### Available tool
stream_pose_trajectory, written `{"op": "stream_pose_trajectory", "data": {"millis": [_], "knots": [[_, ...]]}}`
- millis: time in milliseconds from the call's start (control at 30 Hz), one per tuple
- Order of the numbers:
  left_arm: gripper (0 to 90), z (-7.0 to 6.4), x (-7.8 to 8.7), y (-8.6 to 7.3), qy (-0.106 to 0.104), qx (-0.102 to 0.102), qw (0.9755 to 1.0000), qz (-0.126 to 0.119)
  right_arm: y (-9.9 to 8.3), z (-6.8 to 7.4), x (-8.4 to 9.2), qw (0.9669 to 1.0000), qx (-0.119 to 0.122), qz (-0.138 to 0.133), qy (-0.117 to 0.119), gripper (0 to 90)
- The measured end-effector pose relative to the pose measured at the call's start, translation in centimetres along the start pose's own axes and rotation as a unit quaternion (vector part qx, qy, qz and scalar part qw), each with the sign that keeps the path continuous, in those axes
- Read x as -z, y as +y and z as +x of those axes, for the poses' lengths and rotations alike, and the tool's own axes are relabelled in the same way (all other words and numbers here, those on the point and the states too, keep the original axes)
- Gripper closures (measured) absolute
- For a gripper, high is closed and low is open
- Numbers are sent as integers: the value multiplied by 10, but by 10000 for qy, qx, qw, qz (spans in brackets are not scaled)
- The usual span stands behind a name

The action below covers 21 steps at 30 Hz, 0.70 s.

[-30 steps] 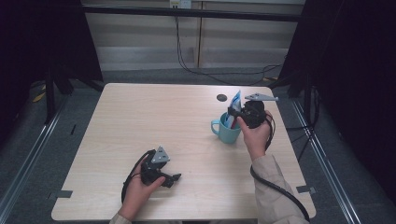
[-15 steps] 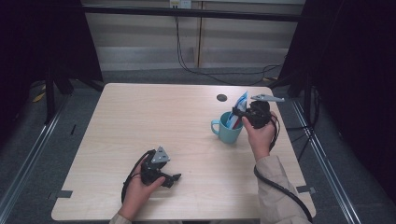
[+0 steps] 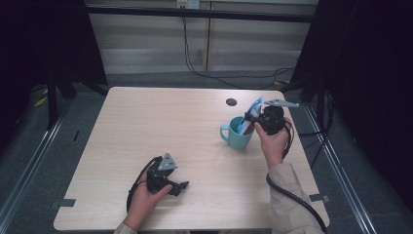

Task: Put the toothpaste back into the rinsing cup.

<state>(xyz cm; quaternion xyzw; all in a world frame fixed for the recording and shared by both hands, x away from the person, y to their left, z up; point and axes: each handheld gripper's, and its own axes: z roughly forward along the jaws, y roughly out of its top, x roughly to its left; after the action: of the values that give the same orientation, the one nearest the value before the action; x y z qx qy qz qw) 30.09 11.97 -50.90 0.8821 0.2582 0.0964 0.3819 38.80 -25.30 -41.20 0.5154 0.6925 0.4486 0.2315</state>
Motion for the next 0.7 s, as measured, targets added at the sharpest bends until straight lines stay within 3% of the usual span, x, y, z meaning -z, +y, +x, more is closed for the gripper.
{"op": "stream_pose_trajectory", "data": {"millis": [433,700], "knots": [[124,0,0,0,-11,-28,10000,21,-4,-9,4,9999,-109,-30,-77,608],[123,0,0,0,-11,-27,10000,22,-4,-9,4,9999,-43,-46,-121,596]]}}
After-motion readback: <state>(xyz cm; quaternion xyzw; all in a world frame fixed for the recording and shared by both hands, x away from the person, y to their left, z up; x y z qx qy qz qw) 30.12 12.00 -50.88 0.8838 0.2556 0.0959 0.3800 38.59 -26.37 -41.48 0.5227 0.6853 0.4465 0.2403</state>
